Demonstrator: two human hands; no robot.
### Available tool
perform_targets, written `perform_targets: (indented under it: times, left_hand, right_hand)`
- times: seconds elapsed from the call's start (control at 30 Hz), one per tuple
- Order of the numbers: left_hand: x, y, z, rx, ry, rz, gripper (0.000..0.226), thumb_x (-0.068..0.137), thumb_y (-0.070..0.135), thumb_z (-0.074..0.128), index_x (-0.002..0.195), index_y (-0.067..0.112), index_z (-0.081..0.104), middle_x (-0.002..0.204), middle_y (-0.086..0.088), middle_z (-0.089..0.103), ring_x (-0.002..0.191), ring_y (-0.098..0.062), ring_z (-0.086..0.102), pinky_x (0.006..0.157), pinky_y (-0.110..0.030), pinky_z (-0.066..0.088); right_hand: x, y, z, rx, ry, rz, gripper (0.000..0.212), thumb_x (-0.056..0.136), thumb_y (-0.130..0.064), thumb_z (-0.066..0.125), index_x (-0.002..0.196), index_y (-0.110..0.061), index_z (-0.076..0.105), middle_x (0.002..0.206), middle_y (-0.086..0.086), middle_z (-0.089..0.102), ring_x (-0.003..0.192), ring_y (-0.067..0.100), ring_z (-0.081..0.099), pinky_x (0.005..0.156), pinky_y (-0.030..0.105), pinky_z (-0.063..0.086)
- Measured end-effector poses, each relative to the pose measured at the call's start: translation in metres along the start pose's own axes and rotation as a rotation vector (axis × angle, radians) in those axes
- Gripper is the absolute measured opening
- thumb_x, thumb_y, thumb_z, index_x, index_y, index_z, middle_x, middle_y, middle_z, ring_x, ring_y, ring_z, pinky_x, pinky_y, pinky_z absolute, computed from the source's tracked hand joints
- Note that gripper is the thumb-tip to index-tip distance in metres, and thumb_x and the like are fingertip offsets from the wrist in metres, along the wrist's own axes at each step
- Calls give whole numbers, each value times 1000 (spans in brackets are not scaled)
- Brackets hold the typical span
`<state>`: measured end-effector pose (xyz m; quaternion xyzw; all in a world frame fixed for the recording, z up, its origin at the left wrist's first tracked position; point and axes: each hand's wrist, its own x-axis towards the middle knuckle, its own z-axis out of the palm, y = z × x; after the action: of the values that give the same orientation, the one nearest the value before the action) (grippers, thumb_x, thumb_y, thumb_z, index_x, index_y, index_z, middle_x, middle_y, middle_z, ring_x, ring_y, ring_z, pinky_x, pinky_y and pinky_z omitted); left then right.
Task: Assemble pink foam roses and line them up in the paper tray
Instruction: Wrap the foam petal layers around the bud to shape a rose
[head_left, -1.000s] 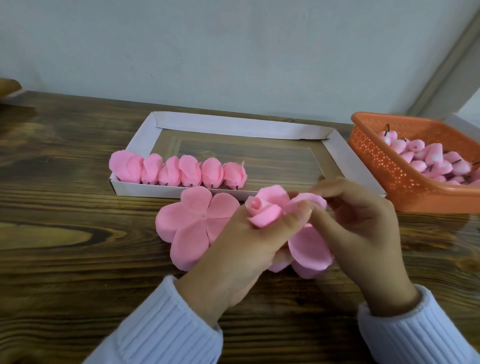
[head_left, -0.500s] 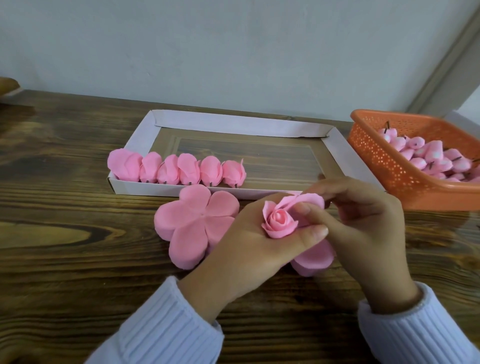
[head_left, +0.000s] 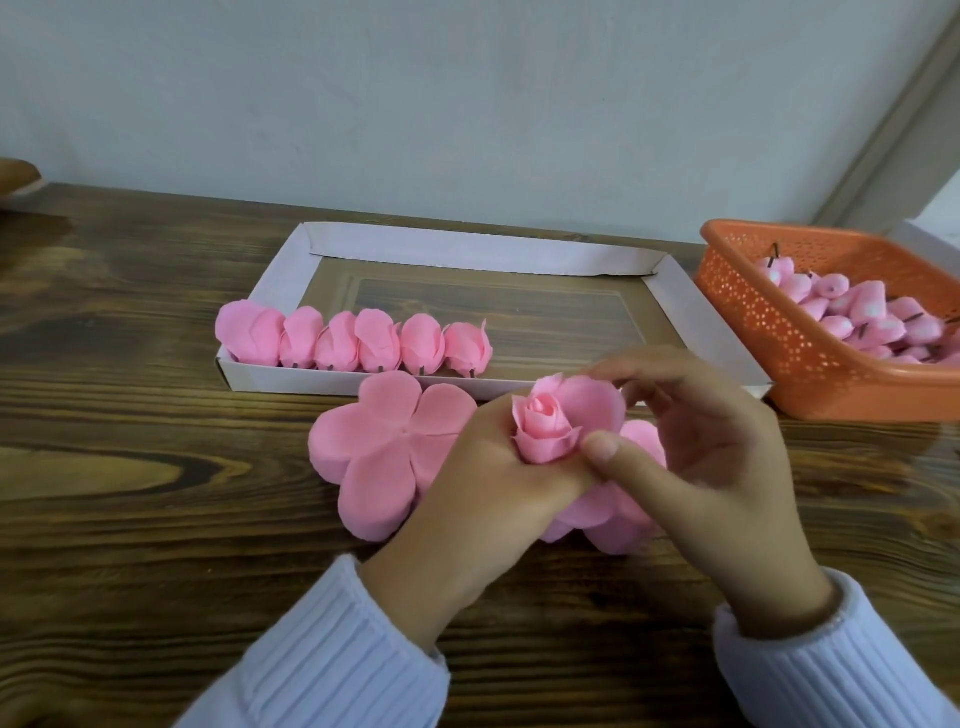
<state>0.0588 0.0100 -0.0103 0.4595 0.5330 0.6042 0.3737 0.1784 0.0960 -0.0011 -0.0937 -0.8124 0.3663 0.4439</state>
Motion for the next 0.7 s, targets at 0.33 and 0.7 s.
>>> perform_targets:
  times: [0.33,0.7]
  left_hand:
    - [1,-6,4,-19,-12,14,27,61,9,62,79,28,60,64,19,65,60,8,59,59,-9,49]
    - [1,-2,2,200,-64,103,27,70,17,66,96,22,67,87,8,73,84,-4,67,75,-26,56]
  right_hand:
    - [2,-5,5,-105,-84,-11,25,76,-30,73,99,-25,67,112,-2,63,109,18,59,92,32,46]
    - [5,-1,-3,75,-250,149,19,74,-30,72,93,-27,72,119,-4,60,118,16,57,97,30,44]
